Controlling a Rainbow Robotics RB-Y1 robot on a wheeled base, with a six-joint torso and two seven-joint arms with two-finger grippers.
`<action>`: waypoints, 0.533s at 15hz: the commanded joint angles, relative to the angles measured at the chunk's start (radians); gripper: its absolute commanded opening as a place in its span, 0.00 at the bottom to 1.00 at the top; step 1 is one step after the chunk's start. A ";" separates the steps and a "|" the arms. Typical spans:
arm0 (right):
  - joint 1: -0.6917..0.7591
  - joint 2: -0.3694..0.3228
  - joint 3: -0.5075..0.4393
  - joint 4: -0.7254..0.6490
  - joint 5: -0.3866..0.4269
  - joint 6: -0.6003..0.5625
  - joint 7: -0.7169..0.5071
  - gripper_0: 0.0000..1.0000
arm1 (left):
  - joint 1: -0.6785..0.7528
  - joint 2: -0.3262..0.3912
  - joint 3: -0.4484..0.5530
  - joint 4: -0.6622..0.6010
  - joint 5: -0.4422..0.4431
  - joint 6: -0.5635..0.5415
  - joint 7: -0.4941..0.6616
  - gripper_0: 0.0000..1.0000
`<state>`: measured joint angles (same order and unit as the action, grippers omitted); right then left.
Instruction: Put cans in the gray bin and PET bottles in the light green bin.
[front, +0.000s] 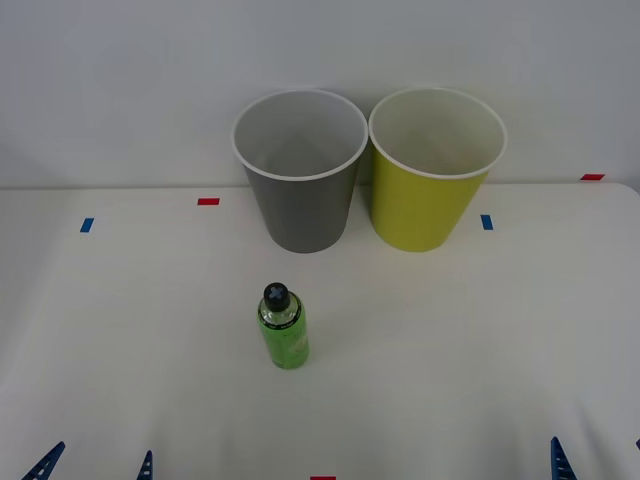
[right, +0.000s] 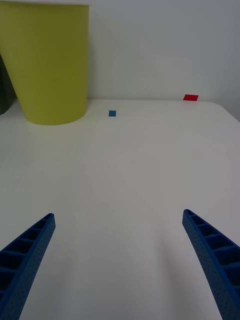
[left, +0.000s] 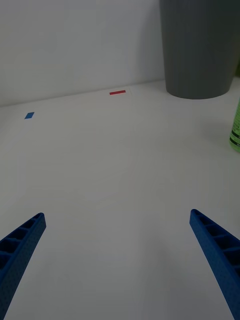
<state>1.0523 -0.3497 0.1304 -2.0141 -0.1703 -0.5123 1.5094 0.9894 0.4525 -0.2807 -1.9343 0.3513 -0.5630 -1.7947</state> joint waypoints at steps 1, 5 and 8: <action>0.000 0.000 0.000 0.000 0.000 0.000 0.000 0.88 | 0.000 0.000 0.000 0.000 0.000 0.000 0.000 1.00; 0.000 0.000 0.000 0.000 0.000 0.000 0.000 0.88 | 0.000 0.000 0.000 0.000 0.000 0.000 0.000 1.00; 0.000 0.000 0.000 0.000 0.000 0.000 0.000 0.88 | 0.000 0.000 0.000 0.000 0.000 0.000 0.000 1.00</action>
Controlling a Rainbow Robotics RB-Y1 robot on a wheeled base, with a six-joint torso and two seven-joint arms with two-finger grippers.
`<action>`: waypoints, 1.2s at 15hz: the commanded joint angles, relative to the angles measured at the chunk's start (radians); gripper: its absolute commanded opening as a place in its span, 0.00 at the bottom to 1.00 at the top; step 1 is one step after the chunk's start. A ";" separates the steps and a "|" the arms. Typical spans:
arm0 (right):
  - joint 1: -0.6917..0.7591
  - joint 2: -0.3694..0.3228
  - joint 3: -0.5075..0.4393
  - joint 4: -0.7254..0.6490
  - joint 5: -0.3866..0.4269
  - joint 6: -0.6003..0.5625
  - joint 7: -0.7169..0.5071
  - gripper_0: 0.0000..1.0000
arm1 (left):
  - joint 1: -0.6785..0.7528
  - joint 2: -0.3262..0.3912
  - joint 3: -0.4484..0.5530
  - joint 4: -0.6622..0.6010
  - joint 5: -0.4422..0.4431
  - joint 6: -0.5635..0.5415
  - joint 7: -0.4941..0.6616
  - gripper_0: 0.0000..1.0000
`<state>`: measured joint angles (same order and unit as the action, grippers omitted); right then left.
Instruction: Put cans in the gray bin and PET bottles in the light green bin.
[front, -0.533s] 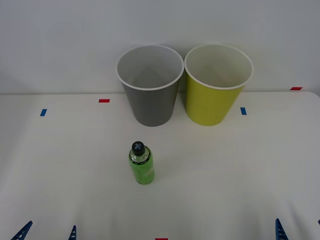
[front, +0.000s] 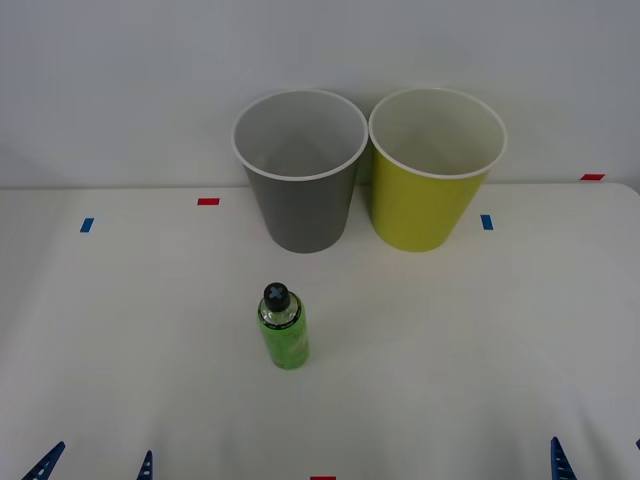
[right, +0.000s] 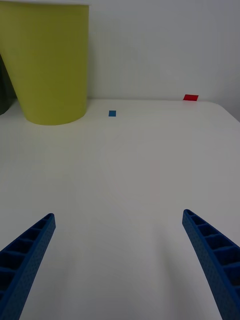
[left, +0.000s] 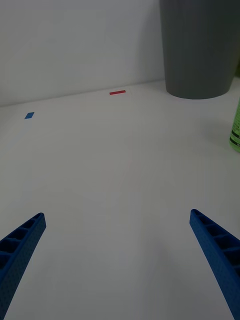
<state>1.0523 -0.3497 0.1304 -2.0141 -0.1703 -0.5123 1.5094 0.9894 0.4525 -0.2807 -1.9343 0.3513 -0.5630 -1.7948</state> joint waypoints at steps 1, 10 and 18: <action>0.000 0.000 0.000 0.000 0.000 0.000 0.000 0.88 | 0.000 0.000 0.000 0.000 0.000 0.000 0.000 1.00; 0.000 0.000 0.000 0.000 0.000 0.000 0.000 0.88 | 0.000 0.000 0.000 0.000 0.000 0.000 0.000 1.00; 0.000 0.000 0.000 0.000 0.000 0.000 0.000 0.88 | 0.000 0.000 0.000 0.000 0.000 0.000 0.000 1.00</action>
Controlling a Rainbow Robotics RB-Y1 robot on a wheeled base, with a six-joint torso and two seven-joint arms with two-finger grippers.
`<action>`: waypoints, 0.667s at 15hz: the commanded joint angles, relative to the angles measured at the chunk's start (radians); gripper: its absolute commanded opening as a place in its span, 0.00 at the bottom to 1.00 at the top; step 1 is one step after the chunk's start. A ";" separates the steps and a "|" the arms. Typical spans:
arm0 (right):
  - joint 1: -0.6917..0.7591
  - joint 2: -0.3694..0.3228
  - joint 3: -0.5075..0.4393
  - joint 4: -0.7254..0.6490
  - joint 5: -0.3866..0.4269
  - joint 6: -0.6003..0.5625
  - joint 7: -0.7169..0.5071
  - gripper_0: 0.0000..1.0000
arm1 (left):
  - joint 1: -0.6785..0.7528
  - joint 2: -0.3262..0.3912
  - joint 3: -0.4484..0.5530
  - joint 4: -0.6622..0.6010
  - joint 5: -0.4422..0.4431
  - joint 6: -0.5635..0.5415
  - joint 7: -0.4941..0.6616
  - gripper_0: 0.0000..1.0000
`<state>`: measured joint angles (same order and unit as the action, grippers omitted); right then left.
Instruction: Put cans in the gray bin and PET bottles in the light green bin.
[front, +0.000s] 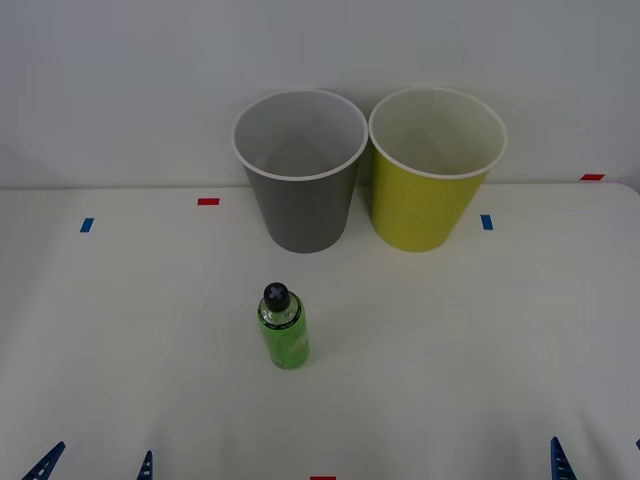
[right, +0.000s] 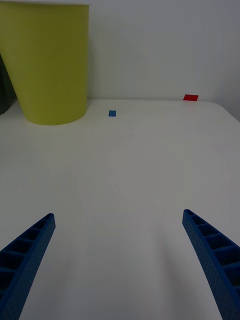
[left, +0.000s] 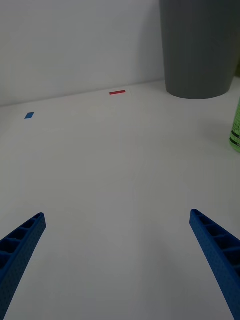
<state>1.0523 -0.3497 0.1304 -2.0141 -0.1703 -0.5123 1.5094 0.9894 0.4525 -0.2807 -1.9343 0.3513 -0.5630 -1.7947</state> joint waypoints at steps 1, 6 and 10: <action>0.000 0.000 0.000 0.000 0.000 0.000 0.000 0.88 | 0.000 0.000 0.000 0.000 0.000 0.000 0.000 1.00; 0.000 0.000 0.000 0.000 0.000 0.000 0.000 0.88 | 0.000 0.000 0.000 0.000 0.000 0.000 0.000 1.00; 0.000 0.000 0.000 0.000 0.000 0.000 0.000 0.88 | -0.012 -0.006 -0.014 0.035 0.000 0.008 0.002 1.00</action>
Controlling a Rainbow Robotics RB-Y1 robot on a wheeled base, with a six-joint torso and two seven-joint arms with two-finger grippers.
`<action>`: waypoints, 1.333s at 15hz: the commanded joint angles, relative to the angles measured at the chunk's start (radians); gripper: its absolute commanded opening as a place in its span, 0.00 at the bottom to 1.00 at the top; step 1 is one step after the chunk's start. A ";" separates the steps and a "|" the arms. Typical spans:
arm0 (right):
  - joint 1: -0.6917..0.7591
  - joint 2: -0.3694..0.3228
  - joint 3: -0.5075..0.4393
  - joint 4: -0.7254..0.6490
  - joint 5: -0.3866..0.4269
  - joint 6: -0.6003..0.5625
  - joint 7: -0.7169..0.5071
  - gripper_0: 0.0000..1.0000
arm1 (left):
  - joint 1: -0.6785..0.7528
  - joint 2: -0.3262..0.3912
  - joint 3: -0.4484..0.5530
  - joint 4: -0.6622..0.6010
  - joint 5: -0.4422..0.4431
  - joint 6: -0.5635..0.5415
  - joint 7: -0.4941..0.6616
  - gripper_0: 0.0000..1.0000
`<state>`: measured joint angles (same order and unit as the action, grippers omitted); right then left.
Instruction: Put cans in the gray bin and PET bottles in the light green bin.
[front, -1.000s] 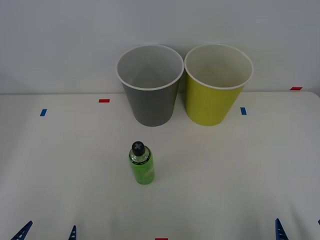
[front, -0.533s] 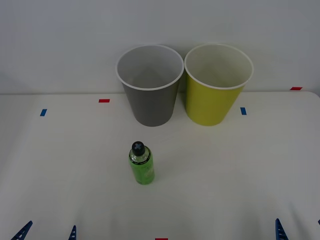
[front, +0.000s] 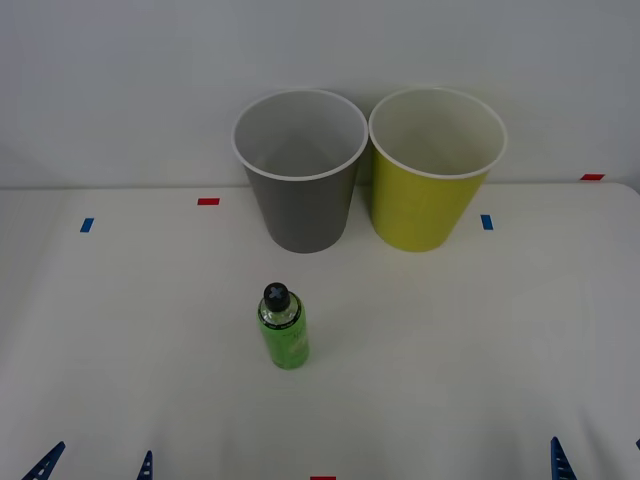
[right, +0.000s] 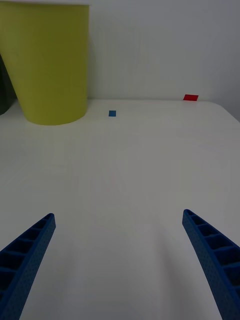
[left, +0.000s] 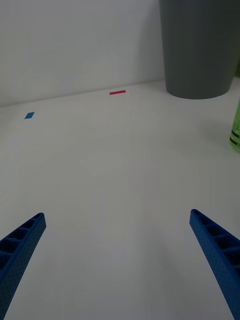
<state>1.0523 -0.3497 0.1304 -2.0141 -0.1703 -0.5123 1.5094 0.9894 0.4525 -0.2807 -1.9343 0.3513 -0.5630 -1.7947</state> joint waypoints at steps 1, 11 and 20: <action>0.000 0.000 0.000 0.000 0.000 0.000 0.000 0.88 | -0.015 0.000 -0.020 0.044 -0.008 -0.011 -0.002 1.00; 0.000 0.000 0.000 0.000 0.000 0.000 0.000 0.88 | -0.189 0.175 -0.124 0.044 -0.014 -0.106 -0.015 1.00; 0.000 0.000 0.000 0.000 0.000 0.000 0.000 0.88 | -0.422 0.259 -0.265 0.046 -0.012 -0.061 -0.026 1.00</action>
<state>1.0523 -0.3497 0.1304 -2.0141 -0.1703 -0.5123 1.5094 0.5908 0.6959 -0.5359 -1.8889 0.3310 -0.6378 -1.8225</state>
